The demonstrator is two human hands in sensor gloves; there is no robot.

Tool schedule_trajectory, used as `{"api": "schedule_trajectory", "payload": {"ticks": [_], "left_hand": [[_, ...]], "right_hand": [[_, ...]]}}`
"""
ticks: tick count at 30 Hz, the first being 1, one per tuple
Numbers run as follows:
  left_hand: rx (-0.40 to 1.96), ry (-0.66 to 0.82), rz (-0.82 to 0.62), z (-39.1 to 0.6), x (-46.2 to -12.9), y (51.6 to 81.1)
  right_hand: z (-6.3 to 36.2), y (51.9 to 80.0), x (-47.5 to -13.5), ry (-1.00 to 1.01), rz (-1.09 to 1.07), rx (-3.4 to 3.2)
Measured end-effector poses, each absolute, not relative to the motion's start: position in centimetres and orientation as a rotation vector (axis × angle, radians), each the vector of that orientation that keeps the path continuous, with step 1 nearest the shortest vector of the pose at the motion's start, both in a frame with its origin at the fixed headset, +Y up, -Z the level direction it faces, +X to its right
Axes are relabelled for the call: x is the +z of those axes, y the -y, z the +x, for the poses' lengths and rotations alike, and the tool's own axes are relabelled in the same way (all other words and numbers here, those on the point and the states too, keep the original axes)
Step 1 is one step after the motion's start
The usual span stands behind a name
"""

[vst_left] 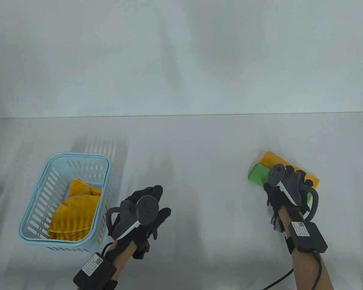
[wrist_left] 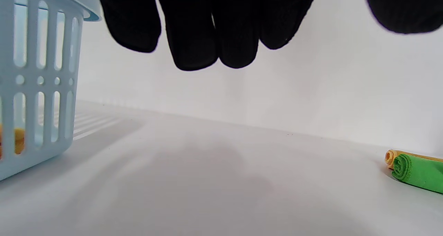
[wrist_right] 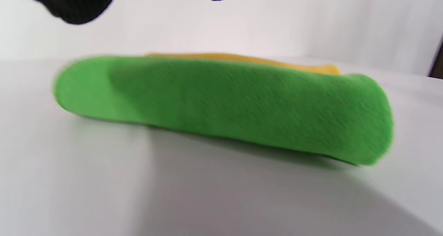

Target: Roll square towel into towel roll

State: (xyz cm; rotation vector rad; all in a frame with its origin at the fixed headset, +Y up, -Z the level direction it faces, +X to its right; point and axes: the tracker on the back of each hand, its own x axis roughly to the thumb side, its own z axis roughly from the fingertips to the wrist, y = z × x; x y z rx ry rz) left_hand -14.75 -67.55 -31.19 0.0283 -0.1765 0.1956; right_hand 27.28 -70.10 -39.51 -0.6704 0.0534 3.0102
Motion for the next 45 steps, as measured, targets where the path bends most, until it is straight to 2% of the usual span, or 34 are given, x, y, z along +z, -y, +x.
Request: {"api": "schedule_trajectory", "payload": {"ticks": [10,15,24,29,40,45], "left_hand": [[0.203,0.184,0.049,-14.7,-31.0,67.4],[0.226,0.188,0.043,-14.6,-30.8,67.3],[0.274,0.211,0.067,-13.8,-29.8,66.2],[0.282,0.192,0.115,-14.5,-29.7,64.1],[0.282,0.101,0.161,-20.6,-30.3,56.5],[0.209,0.006,0.126,-24.2,-31.6,55.2]], "right_hand": [[20.6,64.7,-37.6,0.083,-0.339,2.919],[16.9,63.7,-35.9,0.135,-0.171,2.865],[11.4,65.8,-32.3,0.125,0.069,2.674],[10.1,67.0,-31.0,0.13,0.159,2.711],[9.7,68.5,-30.8,0.068,0.19,2.769],[9.9,68.7,-31.0,0.045,0.177,2.77]]}}
